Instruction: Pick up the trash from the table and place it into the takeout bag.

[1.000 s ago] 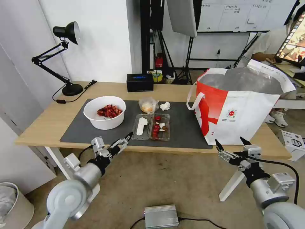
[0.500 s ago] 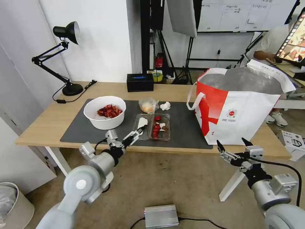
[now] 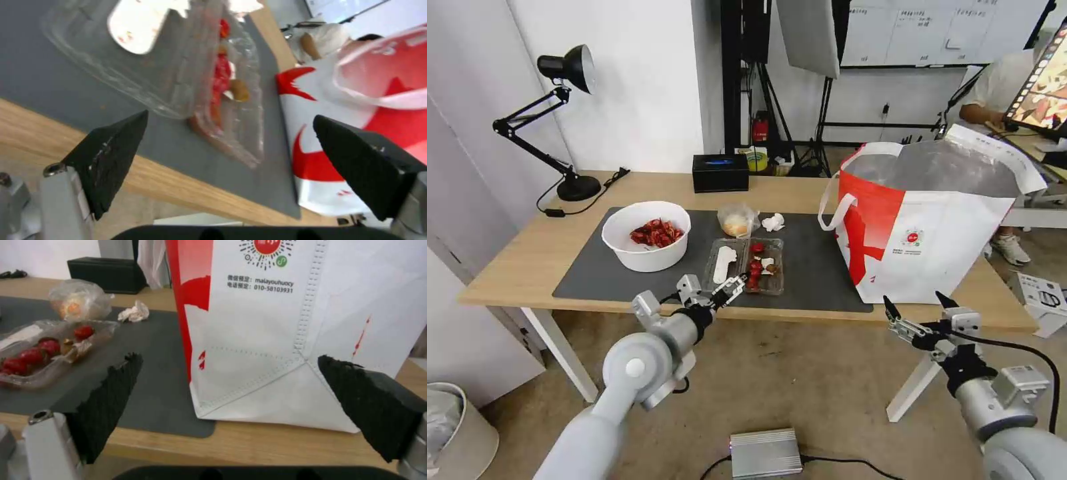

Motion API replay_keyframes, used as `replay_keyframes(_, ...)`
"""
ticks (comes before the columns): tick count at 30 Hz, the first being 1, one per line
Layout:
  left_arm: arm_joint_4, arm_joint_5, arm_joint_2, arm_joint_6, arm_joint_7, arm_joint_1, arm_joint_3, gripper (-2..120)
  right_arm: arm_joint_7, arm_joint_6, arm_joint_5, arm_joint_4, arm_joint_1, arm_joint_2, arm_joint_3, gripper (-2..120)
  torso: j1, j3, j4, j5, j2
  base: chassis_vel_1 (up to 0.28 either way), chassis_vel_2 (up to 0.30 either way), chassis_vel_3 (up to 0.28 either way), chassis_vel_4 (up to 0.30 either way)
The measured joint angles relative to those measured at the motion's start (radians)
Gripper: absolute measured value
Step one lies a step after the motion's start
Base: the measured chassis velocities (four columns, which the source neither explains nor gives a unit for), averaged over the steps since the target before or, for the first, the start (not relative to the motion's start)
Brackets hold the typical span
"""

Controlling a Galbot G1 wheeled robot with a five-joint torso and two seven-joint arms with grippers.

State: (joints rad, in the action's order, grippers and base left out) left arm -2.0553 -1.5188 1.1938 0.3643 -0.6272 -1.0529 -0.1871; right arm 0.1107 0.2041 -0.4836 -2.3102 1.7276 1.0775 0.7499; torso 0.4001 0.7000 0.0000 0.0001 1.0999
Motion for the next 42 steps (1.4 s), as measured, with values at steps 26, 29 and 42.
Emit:
replay_keyframes(26, 0.070, 0.005, 0.057, -0.021, -0.099, 0.063, 0.013, 100, 0.013, -0.009, 0.001, 0.008, 0.011, 0.023, 0.009, 100, 0.000, 0.000, 0.0000, -0.0001, 0.000, 0.000, 0.000, 0.000, 0.000)
replay_keyframes(29, 0.082, 0.023, 0.067, -0.023, -0.094, 0.066, 0.017, 100, 0.013, -0.018, 0.001, 0.017, 0.009, 0.021, 0.005, 100, 0.000, 0.000, 0.0000, -0.0001, 0.000, 0.000, 0.000, 0.000, 0.000)
replay_keyframes(42, 0.089, 0.111, 0.083, -0.052, -0.020, 0.059, 0.035, 100, 0.013, -0.033, 0.002, 0.048, -0.010, 0.022, -0.012, 100, 0.000, 0.000, 0.0000, 0.0000, 0.000, 0.000, 0.000, 0.000, 0.000)
